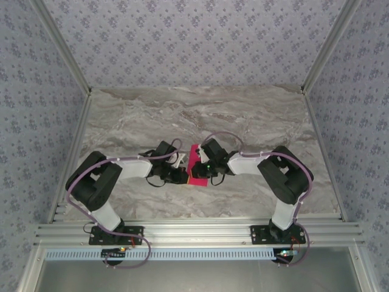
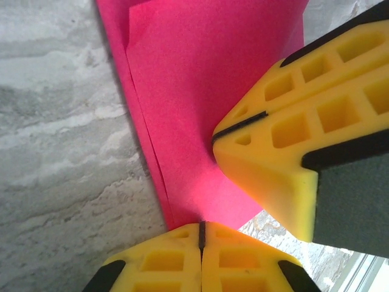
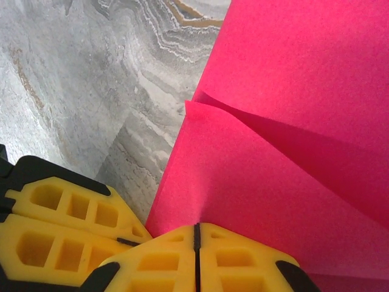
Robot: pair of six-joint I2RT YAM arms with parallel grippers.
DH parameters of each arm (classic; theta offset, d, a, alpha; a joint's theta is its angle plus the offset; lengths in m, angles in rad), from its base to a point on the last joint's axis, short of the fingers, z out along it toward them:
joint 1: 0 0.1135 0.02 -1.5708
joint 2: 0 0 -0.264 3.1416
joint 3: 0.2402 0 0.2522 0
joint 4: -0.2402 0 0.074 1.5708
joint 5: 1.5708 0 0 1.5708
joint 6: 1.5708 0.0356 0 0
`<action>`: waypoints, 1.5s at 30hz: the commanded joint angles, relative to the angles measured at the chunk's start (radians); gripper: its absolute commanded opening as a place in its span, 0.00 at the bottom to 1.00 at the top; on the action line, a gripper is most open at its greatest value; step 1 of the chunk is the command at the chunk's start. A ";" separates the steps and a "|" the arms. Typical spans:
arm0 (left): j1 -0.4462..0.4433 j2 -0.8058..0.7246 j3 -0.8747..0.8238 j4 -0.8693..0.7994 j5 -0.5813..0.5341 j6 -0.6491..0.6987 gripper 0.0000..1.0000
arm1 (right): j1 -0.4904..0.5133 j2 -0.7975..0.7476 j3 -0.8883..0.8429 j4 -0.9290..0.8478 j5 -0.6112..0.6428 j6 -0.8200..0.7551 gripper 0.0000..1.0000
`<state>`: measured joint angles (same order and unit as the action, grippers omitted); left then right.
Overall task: Fold a paper plane with a square sheet of paper (fold left side to right side)
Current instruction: Fold the triangle a second time at the center of the table.
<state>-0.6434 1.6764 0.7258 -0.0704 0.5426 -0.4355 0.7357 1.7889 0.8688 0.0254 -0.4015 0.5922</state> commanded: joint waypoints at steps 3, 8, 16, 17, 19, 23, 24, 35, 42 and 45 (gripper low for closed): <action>-0.007 0.083 -0.038 -0.061 -0.112 0.012 0.04 | -0.045 -0.012 -0.007 -0.076 0.070 -0.053 0.10; -0.008 0.096 -0.040 -0.053 -0.112 0.014 0.03 | -0.077 -0.021 -0.012 -0.085 0.068 -0.074 0.11; -0.008 0.103 -0.039 -0.048 -0.116 0.017 0.02 | -0.144 -0.014 -0.010 -0.085 0.058 -0.098 0.12; -0.008 0.103 -0.039 -0.049 -0.116 0.017 0.02 | -0.154 -0.011 -0.008 -0.090 0.056 -0.103 0.12; -0.008 0.101 -0.038 -0.049 -0.116 0.018 0.02 | -0.172 -0.009 -0.005 -0.097 0.053 -0.113 0.12; -0.008 0.100 -0.035 -0.049 -0.116 0.019 0.02 | -0.203 -0.011 -0.007 -0.104 0.038 -0.126 0.12; -0.007 0.099 -0.034 -0.049 -0.116 0.018 0.02 | -0.206 -0.010 -0.009 -0.101 0.031 -0.127 0.12; -0.011 -0.004 0.020 -0.060 -0.054 0.019 0.06 | -0.203 0.012 -0.013 -0.084 0.001 -0.119 0.11; -0.081 -0.043 0.148 -0.101 -0.058 0.054 0.06 | -0.190 0.027 -0.007 -0.077 -0.007 -0.112 0.10; -0.086 0.006 0.186 -0.114 -0.062 0.068 0.06 | -0.189 0.026 -0.008 -0.078 -0.007 -0.111 0.10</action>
<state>-0.7227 1.6630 0.8619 -0.1429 0.4969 -0.4023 0.5510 1.7790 0.8669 -0.0238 -0.4442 0.4885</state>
